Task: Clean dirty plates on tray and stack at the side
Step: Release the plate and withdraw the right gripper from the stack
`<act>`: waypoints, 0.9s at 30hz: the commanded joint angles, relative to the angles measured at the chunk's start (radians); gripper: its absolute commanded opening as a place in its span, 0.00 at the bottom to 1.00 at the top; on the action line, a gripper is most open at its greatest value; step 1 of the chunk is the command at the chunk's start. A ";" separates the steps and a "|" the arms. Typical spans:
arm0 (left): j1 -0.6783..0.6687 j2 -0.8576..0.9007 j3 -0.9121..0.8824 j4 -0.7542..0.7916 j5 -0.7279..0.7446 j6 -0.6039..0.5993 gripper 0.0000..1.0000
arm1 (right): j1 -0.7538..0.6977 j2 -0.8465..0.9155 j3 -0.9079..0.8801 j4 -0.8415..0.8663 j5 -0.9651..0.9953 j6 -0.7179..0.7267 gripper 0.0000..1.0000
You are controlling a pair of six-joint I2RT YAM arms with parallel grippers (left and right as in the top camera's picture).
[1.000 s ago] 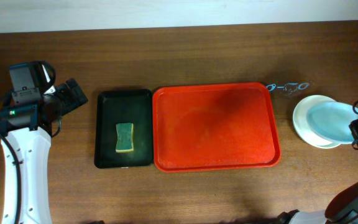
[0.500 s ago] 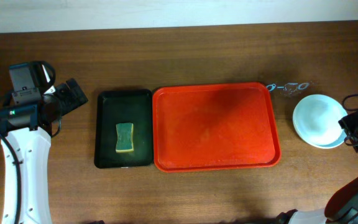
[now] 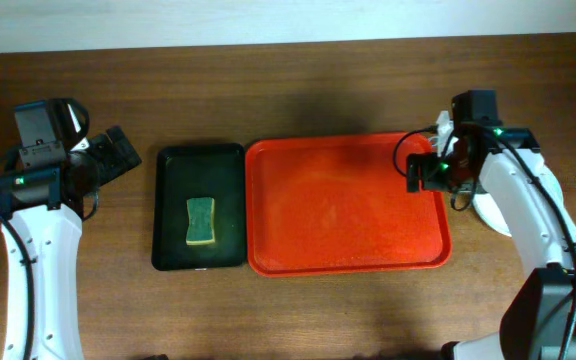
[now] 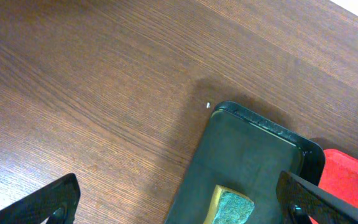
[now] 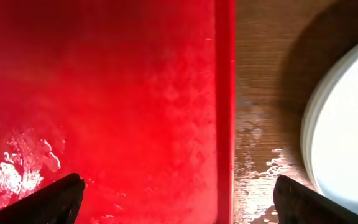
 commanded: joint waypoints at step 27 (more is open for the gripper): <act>0.003 -0.015 0.022 0.002 0.007 -0.010 0.99 | 0.018 -0.029 -0.009 -0.002 0.024 -0.010 0.98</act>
